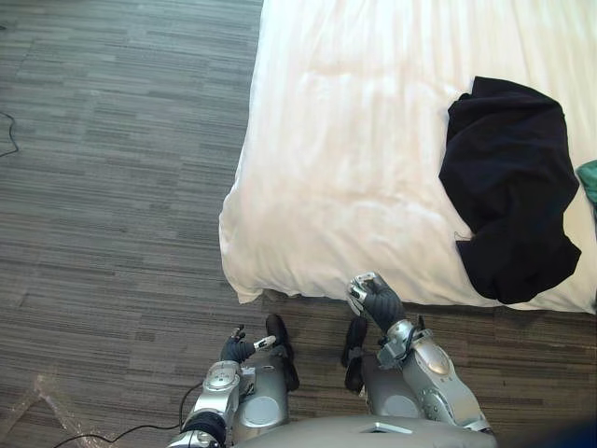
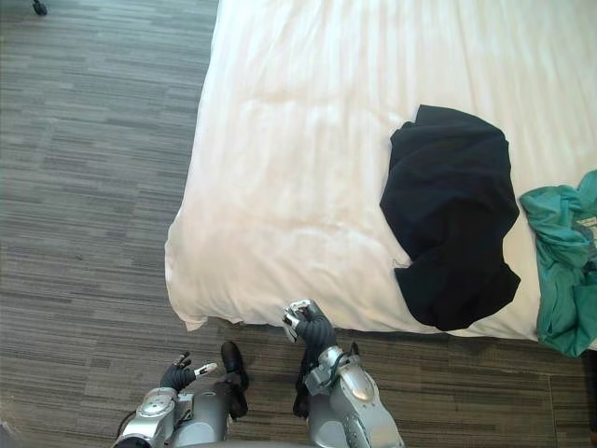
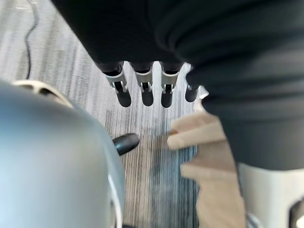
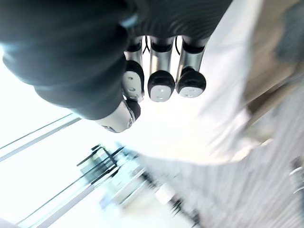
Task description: Tidy the bed and pick cloth on bed and put in laundry
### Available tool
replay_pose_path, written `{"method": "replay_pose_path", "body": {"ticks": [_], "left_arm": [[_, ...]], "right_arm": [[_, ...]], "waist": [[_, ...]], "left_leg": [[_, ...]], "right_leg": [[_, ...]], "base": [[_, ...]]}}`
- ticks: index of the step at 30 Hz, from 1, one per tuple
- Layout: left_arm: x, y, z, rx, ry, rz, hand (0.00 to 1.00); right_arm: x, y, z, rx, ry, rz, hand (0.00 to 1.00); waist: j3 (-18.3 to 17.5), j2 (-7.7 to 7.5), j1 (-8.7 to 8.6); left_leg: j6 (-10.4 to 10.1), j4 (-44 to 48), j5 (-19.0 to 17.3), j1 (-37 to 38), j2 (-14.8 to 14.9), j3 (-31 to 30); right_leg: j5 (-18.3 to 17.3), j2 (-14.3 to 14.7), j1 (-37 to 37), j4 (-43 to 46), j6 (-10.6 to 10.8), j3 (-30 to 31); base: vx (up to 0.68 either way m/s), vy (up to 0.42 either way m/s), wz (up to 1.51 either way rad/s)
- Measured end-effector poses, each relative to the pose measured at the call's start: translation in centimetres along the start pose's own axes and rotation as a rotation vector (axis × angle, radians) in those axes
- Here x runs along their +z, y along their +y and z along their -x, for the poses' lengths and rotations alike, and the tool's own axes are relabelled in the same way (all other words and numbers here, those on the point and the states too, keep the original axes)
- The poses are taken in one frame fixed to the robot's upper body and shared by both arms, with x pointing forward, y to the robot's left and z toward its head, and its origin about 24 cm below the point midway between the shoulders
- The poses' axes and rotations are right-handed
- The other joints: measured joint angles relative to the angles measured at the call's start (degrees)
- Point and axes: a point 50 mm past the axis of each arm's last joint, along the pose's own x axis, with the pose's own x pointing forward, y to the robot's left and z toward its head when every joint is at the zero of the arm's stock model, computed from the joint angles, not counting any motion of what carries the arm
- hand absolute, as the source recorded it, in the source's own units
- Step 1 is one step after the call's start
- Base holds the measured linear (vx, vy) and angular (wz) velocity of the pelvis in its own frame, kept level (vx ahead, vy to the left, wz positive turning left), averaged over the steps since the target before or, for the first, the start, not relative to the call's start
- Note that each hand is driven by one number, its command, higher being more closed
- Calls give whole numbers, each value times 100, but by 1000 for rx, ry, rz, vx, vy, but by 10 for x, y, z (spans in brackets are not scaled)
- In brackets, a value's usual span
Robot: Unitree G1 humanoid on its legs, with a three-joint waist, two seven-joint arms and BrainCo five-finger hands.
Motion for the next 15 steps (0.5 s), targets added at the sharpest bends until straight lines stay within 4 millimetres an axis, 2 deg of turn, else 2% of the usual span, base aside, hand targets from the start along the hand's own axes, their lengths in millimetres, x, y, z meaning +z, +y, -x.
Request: {"method": "replay_pose_path", "body": {"ticks": [4,7,11,13,15], "left_arm": [[0,-1,0,-9,-4,-23,0],[-1,-1,0,-11,-1,-27,0],[3,-2,-1,-12,-14,-26,0],[10,-4,-3,-15,-38,-21,0],[26,-9,-4,-19,-97,-1,0]], "right_arm": [[15,10,-9,72,-78,-61,100],[26,19,-23,131,-131,-124,100],[53,25,-63,160,-229,-162,100],[69,22,-83,126,-284,-184,100],[98,20,-105,77,-379,-227,100]], "waist": [[-11,4,-11],[-10,7,-15],[45,95,-10],[214,186,60],[554,359,173]], "left_leg": [[0,-195,46,-3,-67,-16],[43,-336,129,-1,-147,-48],[197,-305,245,-208,-243,-138],[208,-229,250,-255,-270,-182],[260,-4,198,-427,-279,-215]], "right_leg": [[79,-52,-66,-63,30,35],[134,-95,-111,-88,54,34],[179,-197,-313,12,68,-5],[179,-256,-346,99,68,-20],[138,-352,-530,361,80,10]], "base": [[-48,49,-1],[-4,50,4],[20,53,12],[3,56,12],[-82,43,5]]}}
